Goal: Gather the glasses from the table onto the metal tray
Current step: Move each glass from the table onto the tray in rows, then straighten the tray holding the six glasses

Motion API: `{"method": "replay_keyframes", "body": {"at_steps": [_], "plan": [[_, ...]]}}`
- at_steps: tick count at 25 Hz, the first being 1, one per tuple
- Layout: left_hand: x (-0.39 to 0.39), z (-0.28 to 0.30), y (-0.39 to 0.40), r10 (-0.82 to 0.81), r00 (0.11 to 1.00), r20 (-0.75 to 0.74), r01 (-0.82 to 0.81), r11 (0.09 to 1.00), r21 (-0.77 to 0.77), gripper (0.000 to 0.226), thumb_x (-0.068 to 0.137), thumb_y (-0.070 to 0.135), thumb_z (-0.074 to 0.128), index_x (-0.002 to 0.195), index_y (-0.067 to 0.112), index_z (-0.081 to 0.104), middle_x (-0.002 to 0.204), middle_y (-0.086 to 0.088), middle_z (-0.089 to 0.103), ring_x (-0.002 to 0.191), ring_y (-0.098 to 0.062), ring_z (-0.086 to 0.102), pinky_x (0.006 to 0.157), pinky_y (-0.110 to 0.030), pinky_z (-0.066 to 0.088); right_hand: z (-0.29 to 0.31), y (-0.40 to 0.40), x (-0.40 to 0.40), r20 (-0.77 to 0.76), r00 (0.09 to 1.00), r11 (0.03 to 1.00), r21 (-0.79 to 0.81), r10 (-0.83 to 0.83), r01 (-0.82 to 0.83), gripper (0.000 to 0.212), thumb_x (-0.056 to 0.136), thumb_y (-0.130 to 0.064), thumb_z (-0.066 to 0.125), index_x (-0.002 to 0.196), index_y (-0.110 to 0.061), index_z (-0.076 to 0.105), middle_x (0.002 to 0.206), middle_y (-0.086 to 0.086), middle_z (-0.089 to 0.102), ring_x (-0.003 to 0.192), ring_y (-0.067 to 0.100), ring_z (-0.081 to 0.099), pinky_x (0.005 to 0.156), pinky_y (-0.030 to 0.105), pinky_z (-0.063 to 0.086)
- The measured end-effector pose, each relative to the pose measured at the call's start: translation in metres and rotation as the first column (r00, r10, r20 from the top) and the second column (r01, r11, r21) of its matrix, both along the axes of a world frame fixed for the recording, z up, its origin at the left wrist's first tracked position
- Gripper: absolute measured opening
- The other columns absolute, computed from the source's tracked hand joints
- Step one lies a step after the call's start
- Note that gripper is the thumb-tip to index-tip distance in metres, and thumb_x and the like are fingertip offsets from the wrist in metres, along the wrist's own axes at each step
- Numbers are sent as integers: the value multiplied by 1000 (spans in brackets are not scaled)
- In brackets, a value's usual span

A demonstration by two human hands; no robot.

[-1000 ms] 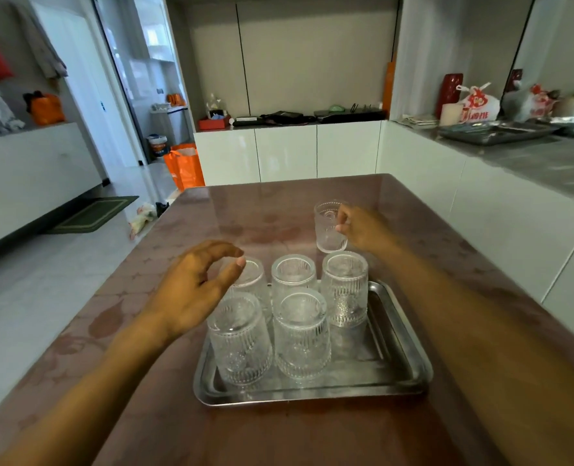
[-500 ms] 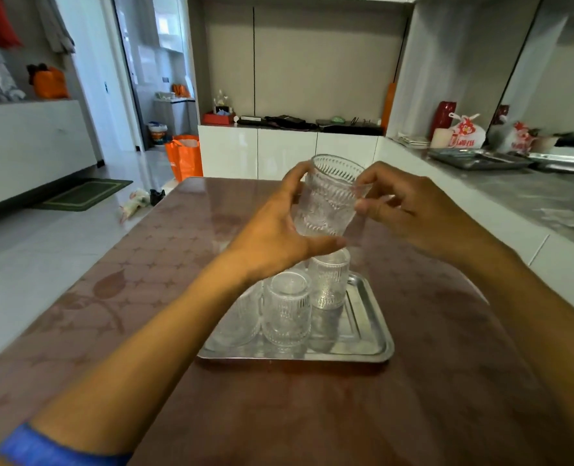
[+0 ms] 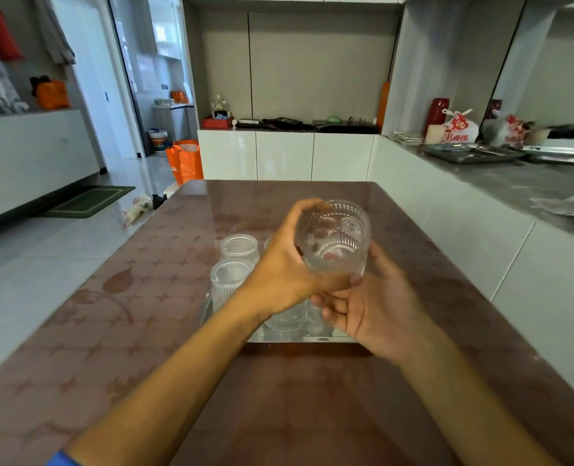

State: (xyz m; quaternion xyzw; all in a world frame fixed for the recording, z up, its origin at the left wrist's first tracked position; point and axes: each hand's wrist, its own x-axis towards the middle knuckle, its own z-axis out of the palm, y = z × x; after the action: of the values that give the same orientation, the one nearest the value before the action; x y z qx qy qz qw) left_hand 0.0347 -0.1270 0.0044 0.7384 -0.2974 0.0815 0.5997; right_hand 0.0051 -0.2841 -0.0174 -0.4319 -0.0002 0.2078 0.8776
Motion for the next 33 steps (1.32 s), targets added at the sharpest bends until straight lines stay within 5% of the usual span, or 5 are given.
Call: {"method": "replay_keyframes", "body": {"at_steps": [6, 14, 23, 28, 33], "plan": [[-2, -12, 63, 56, 996, 66, -66, 987, 144, 59, 76, 9, 76, 122, 41, 60, 124, 24, 66, 122, 6, 56, 104, -12, 42, 0, -32, 19, 339, 853, 768, -387, -397, 511, 37, 82, -40, 72, 117, -29, 65, 118, 11, 69, 93, 28, 72, 57, 39, 59], [13, -52, 109, 483, 842, 239, -539, 757, 369, 21, 87, 22, 61, 100, 11, 75, 110, -2, 73, 102, -25, 68, 93, -44, 55, -37, -13, 42, 707, 699, 63, -707, 110, 705, 54, 64, -60, 69, 113, -47, 50, 118, -13, 57, 98, 11, 57, 75, 30, 46], [20, -63, 116, 431, 866, 255, -499, 789, 359, 25, 90, 31, 57, 99, 13, 72, 110, 3, 65, 98, -15, 63, 88, -31, 50, -70, -5, 44, 784, 611, 74, -620, 108, 781, 69, 62, -63, 72, 121, -38, 45, 125, -11, 56, 103, 11, 57, 77, 30, 50], [18, -68, 130, 501, 866, 2, -500, 864, 69, 26, 95, 6, 57, 97, 30, 66, 103, 11, 68, 96, 2, 63, 86, -12, 50, -77, -46, 48, 626, 779, 463, -702, 37, 542, 81, 62, -47, 86, 129, -55, 41, 133, -16, 54, 115, 14, 57, 85, 34, 54], [50, -61, 166, 243, 893, -379, 16, 823, 567, 74, 84, -2, 69, 146, 27, 42, 151, 3, 45, 143, -18, 38, 117, -44, 37, -62, -98, 77, 307, 878, 316, -929, 367, 193, 93, 63, -32, 85, 140, -51, 36, 152, -13, 42, 140, 15, 36, 112, 43, 35]]}}
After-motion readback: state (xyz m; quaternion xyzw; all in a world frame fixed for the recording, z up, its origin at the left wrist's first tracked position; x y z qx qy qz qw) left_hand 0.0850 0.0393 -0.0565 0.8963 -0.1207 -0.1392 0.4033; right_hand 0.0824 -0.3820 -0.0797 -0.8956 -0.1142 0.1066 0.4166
